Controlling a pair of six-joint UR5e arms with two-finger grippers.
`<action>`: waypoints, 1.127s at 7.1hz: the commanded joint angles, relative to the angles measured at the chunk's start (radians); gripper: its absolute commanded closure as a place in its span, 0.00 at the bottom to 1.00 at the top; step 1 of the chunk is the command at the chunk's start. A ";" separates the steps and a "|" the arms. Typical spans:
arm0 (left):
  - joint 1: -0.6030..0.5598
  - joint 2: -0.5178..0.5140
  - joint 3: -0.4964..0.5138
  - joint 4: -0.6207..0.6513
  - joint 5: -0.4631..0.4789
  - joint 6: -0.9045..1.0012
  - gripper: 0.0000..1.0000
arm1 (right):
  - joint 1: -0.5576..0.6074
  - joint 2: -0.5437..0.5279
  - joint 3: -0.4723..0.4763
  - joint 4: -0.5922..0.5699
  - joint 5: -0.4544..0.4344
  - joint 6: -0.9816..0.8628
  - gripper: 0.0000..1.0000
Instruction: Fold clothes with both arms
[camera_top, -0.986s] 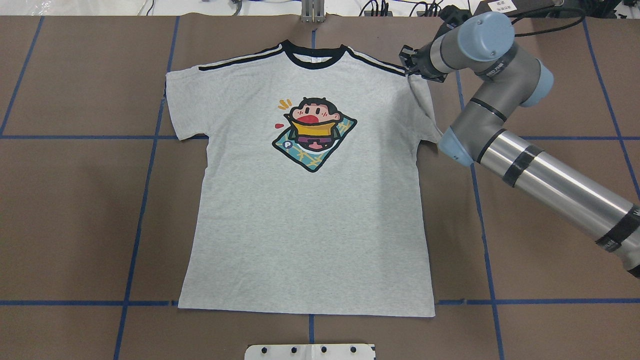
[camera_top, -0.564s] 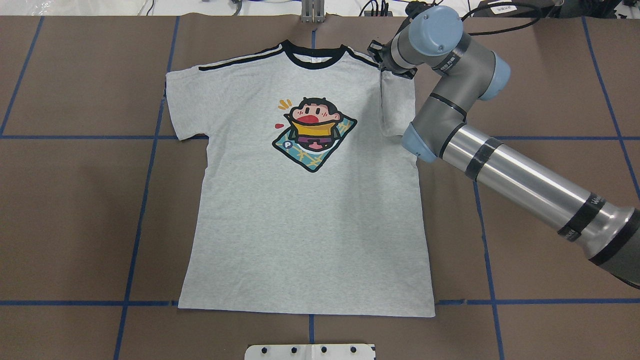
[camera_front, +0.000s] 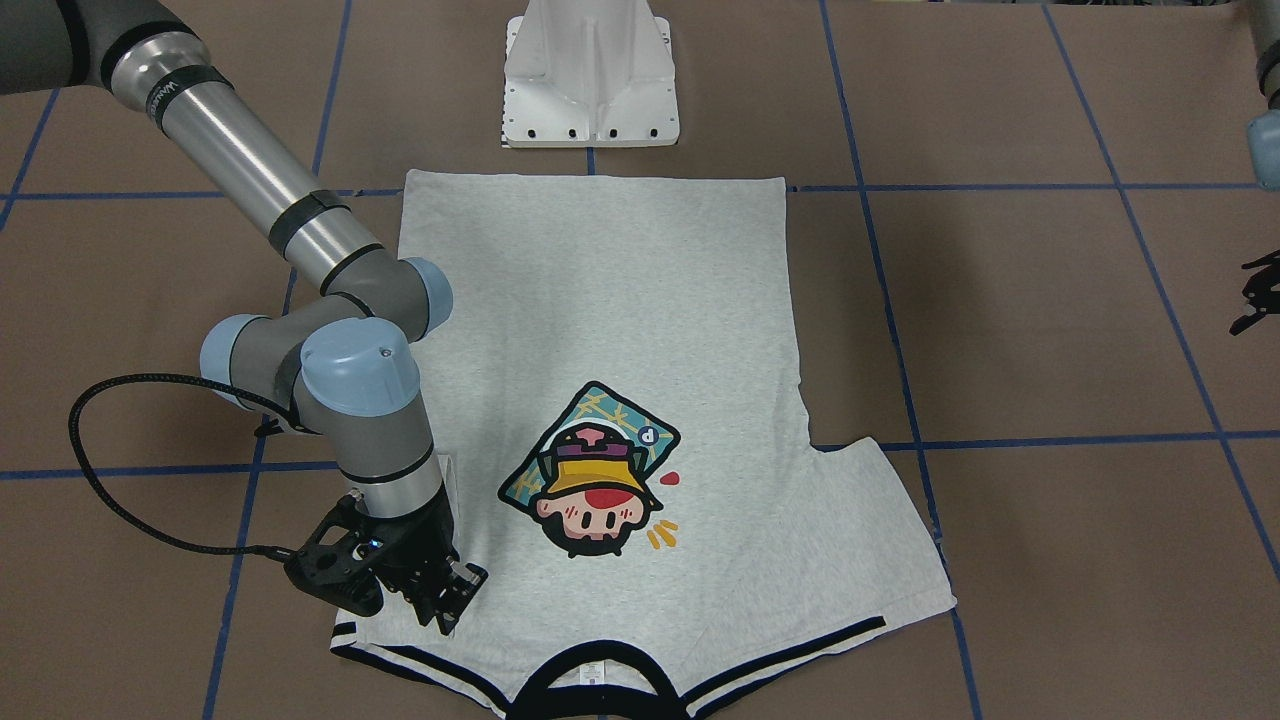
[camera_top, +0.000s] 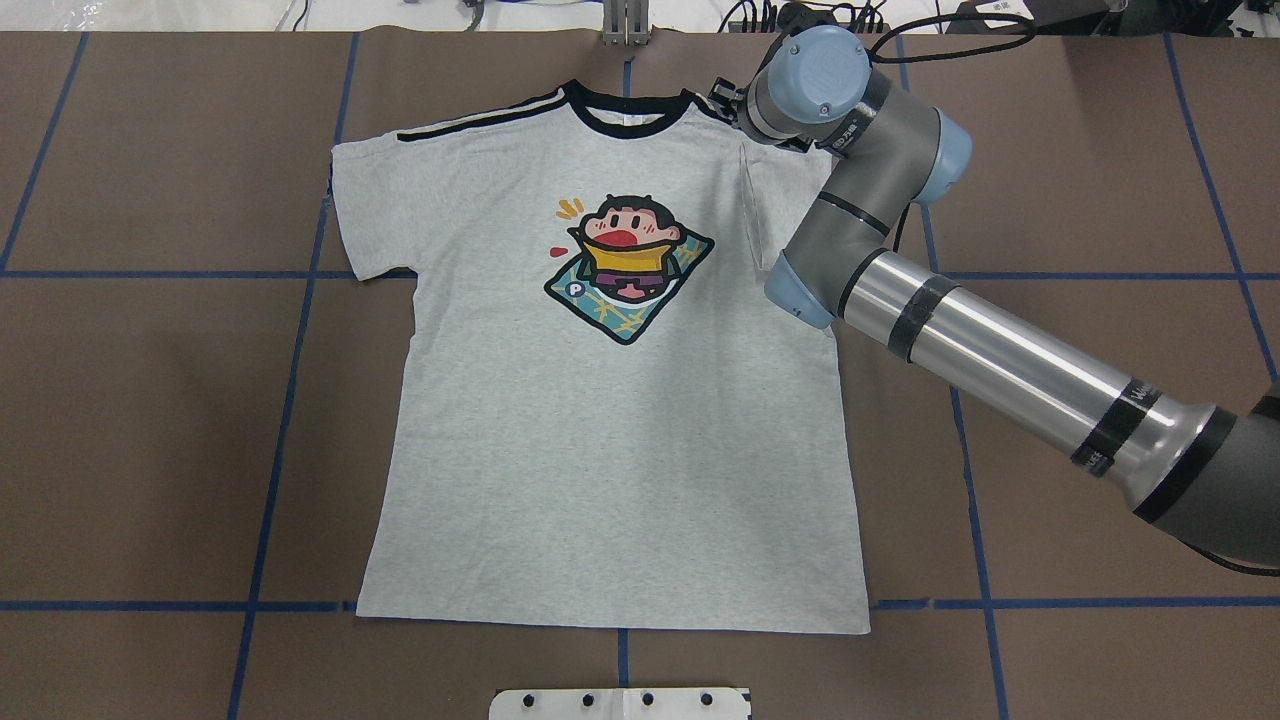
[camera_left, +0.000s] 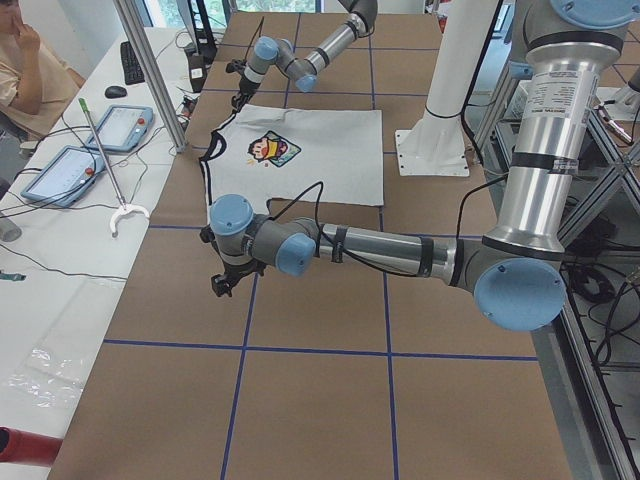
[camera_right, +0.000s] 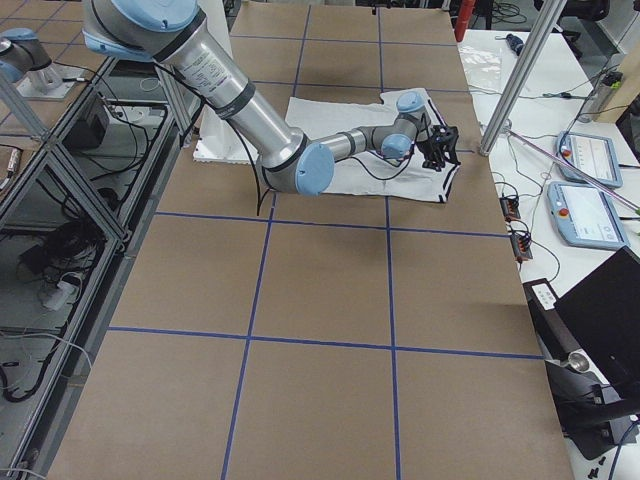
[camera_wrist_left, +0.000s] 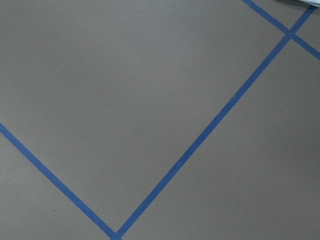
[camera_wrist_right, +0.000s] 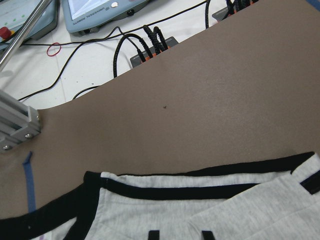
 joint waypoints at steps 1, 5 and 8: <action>0.000 -0.008 0.019 -0.091 0.000 -0.260 0.00 | -0.003 -0.079 0.161 -0.001 0.013 -0.010 0.00; 0.190 -0.127 0.101 -0.452 0.014 -1.024 0.01 | 0.007 -0.297 0.429 0.001 0.084 -0.010 0.00; 0.341 -0.360 0.319 -0.544 0.157 -1.304 0.01 | 0.010 -0.556 0.777 -0.010 0.097 0.003 0.00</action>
